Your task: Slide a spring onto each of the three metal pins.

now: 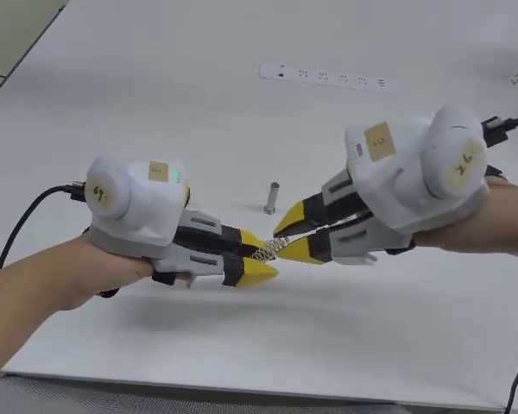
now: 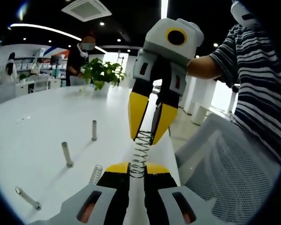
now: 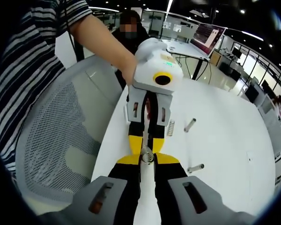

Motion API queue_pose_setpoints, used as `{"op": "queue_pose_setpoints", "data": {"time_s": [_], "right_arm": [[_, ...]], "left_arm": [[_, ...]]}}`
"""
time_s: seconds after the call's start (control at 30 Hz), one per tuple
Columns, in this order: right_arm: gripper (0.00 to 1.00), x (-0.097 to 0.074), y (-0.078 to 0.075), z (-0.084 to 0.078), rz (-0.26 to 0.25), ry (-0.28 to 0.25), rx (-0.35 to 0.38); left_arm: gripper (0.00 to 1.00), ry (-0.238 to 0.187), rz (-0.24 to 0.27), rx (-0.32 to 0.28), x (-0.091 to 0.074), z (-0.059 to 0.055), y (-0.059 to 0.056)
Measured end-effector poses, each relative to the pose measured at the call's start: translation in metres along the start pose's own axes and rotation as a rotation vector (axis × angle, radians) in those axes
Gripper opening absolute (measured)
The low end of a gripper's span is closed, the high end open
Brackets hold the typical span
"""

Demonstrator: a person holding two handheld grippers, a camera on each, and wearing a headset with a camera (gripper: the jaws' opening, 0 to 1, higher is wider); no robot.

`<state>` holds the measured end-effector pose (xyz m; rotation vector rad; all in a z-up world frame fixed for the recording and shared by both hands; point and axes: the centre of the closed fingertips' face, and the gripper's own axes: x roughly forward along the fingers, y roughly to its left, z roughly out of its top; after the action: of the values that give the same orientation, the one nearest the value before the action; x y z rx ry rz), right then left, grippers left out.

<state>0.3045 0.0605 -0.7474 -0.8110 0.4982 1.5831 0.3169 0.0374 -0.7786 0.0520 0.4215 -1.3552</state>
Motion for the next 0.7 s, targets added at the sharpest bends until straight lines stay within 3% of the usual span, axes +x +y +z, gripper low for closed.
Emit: {"op": "queue_pose_setpoints", "data": {"time_s": [0.7], "right_arm": [[0.08,-0.003,0.0012,0.0031,0.031,0.044,0.003]], "left_arm": [[0.02,-0.018,0.008,0.069,0.0005,0.0047,-0.0031]]}}
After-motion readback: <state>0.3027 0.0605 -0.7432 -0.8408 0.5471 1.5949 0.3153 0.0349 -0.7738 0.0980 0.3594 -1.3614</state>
